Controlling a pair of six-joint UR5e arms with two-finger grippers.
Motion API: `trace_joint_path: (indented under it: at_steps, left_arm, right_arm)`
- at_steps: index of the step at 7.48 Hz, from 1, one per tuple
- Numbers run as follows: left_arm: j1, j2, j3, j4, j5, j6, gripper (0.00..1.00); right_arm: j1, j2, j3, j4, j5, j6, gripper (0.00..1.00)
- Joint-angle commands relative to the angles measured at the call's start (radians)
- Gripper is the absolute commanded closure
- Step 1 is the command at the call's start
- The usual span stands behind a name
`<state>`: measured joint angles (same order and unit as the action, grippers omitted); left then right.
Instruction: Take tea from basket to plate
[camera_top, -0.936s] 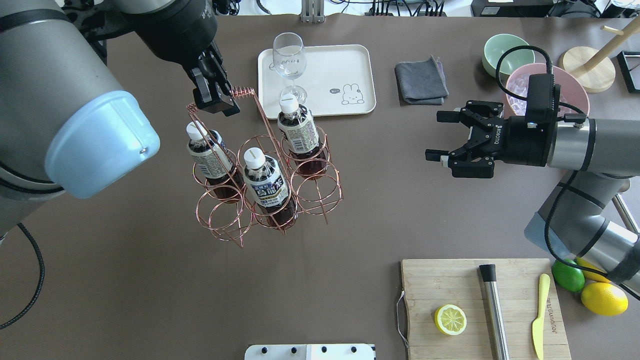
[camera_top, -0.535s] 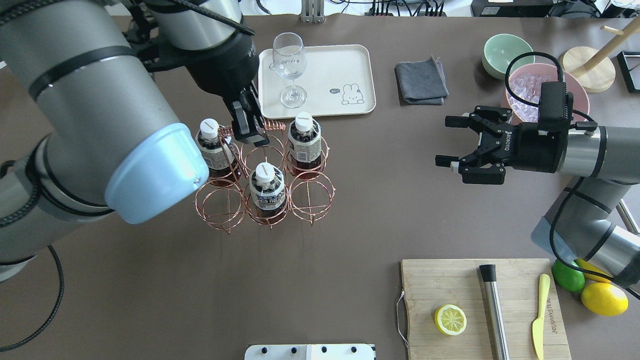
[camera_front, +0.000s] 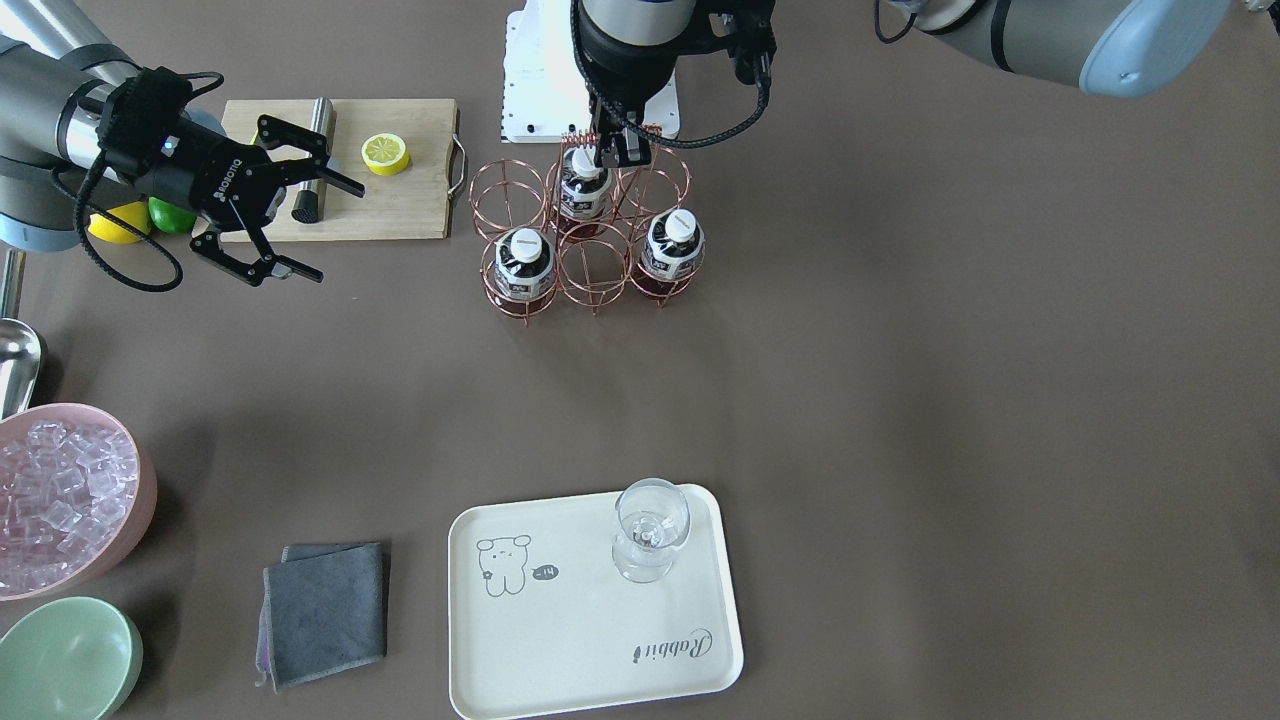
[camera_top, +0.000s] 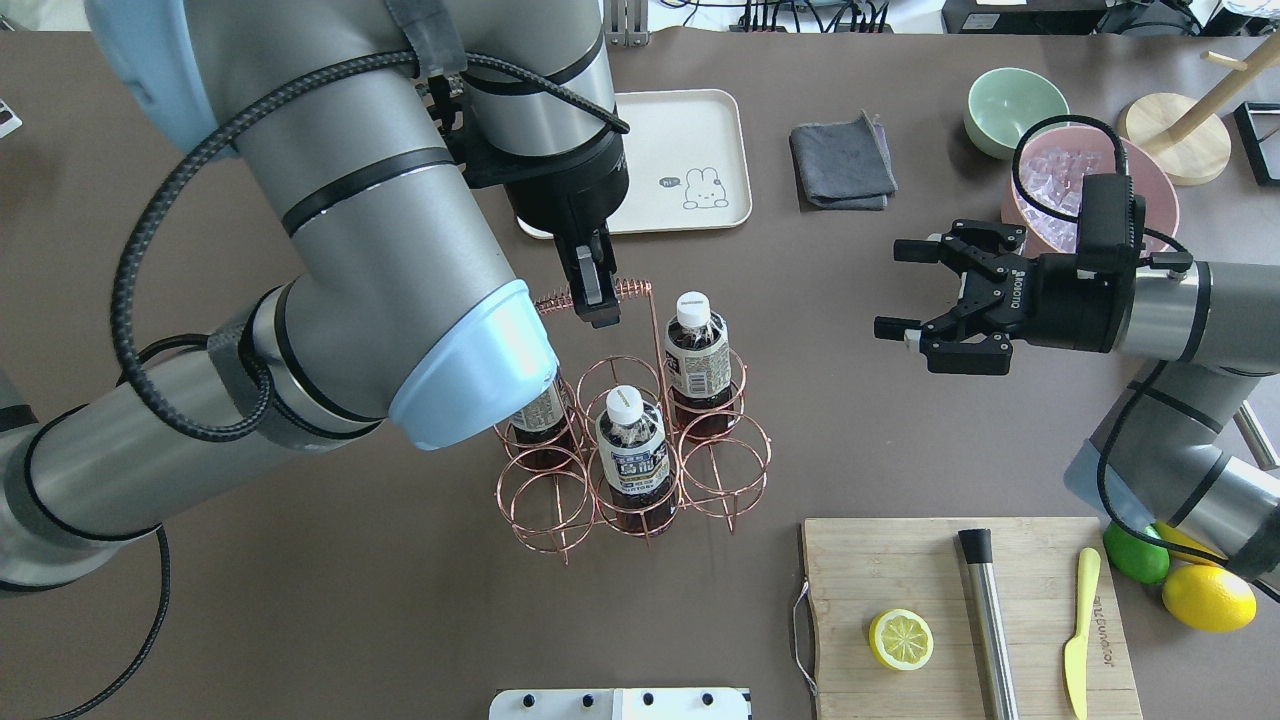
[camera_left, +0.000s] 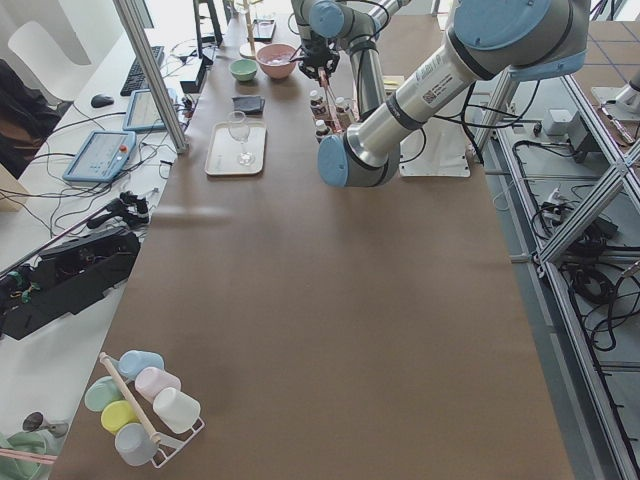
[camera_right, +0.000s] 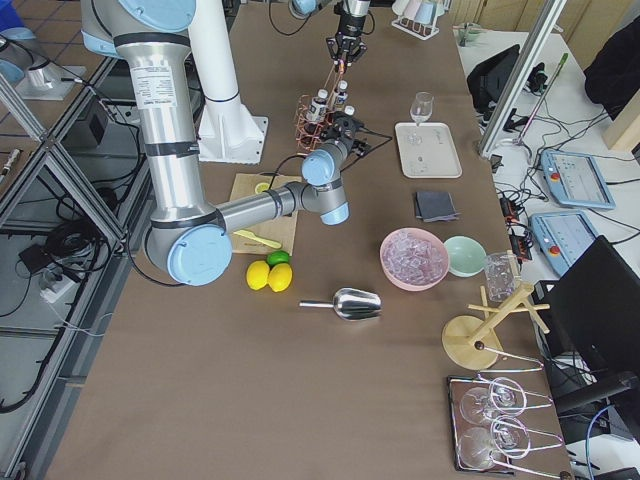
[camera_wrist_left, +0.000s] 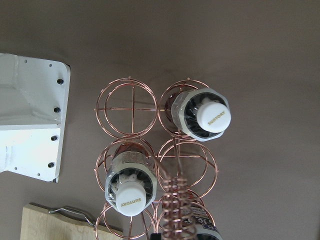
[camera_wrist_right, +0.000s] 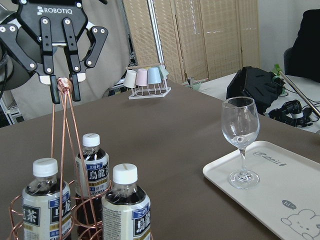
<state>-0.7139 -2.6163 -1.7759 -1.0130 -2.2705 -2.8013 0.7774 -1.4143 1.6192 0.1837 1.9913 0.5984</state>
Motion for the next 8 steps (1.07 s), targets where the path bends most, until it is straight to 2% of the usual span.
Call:
trace_joint_path:
  at_steps: [1, 6, 8]
  left_arm:
    - [0.016, -0.031, 0.059, -0.03, 0.002, 0.0, 1.0]
    - [0.068, -0.057, 0.044, -0.03, 0.002, -0.004, 1.0]
    - [0.068, -0.057, 0.039, -0.03, 0.002, -0.003, 1.0]
  right_arm:
    - [-0.003, -0.002, -0.001, 0.0, 0.0, 0.0, 0.01]
    - [-0.021, -0.008, 0.005, 0.03, -0.015, 0.001, 0.01]
    - [-0.061, -0.002, 0.017, 0.03, -0.083, -0.006, 0.01]
